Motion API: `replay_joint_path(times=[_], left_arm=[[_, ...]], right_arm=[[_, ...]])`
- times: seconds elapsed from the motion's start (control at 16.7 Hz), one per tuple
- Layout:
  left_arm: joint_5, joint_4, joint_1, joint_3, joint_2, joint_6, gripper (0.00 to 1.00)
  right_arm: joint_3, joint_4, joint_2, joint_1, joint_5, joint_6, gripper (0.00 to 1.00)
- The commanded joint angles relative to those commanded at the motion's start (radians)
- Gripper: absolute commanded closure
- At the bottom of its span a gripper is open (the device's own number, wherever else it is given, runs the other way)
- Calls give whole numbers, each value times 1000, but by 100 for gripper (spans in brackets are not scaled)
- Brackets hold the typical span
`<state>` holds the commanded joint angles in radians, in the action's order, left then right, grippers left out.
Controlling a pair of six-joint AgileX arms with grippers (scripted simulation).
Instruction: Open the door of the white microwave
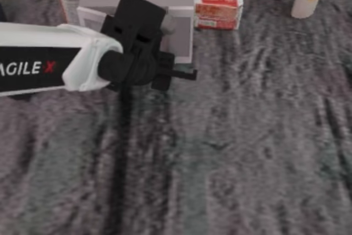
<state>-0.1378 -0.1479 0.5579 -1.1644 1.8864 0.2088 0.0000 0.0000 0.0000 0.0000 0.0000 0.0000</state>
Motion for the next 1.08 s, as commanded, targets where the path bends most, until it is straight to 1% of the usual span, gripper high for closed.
replay_joint_path(times=[0.24,1.08], left_arm=[[22,13,-15,27,-20,-34,100],[22,13,-15,28,-21,-34,100]], right_arm=[[0,0,0,0,0,0,0],[0,0,0,0,0,0,0]])
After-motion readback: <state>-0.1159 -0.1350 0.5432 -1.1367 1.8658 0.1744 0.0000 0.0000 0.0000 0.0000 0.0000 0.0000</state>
